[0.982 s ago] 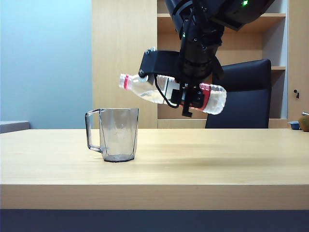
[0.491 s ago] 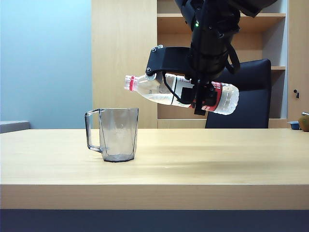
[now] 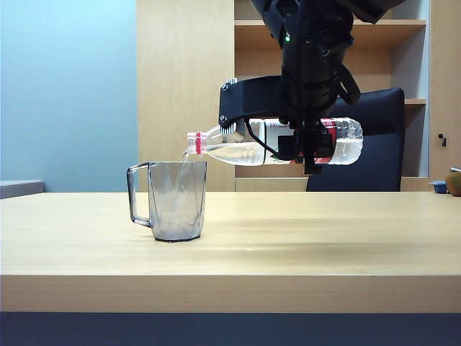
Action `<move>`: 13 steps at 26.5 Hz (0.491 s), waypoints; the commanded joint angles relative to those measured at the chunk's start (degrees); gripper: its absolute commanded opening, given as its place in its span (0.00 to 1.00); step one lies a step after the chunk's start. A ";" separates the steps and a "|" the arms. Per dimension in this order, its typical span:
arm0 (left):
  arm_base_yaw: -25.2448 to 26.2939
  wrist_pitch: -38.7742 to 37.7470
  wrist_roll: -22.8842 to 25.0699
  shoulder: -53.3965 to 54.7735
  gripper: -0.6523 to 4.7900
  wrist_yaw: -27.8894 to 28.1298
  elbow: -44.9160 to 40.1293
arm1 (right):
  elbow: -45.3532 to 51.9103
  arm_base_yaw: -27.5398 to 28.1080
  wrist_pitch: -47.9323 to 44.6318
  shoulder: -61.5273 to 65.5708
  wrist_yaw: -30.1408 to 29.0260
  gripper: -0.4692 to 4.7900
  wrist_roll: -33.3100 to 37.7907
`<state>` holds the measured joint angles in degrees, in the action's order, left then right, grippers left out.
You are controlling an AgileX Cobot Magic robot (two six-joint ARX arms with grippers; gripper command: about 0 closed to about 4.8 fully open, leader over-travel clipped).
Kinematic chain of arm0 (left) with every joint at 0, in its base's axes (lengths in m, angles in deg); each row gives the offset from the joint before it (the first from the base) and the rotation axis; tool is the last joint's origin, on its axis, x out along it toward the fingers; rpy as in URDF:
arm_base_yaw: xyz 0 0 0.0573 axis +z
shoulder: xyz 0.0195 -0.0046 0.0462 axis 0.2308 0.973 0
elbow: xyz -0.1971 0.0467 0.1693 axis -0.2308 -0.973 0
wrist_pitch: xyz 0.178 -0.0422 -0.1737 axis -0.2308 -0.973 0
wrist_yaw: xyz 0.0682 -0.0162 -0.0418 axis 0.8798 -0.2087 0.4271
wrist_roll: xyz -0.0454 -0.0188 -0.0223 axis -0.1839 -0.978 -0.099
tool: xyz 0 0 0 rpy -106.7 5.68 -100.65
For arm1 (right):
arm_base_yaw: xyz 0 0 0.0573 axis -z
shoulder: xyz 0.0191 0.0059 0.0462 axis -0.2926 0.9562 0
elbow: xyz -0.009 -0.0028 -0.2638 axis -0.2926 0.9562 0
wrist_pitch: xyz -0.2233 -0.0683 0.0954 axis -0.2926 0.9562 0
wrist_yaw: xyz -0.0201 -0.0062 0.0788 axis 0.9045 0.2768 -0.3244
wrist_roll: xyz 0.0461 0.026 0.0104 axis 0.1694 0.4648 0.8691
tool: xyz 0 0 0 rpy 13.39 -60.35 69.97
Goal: Pick up the mineral water bottle on the table and pour water into the mug until it's half full.
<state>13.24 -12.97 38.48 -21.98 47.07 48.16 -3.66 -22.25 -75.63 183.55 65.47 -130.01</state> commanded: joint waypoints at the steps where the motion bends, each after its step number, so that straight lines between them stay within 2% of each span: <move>1: 0.02 0.72 0.20 -0.02 0.11 -0.02 0.28 | -0.48 -0.48 -2.27 -0.92 2.01 0.59 -0.48; 13: 0.02 0.72 0.20 -0.02 0.11 -0.02 0.28 | -0.52 -0.63 -3.63 -0.92 5.66 0.59 -5.20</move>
<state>13.24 -12.97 38.48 -21.98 47.07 48.16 -3.68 -22.62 -76.04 183.51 70.19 -135.03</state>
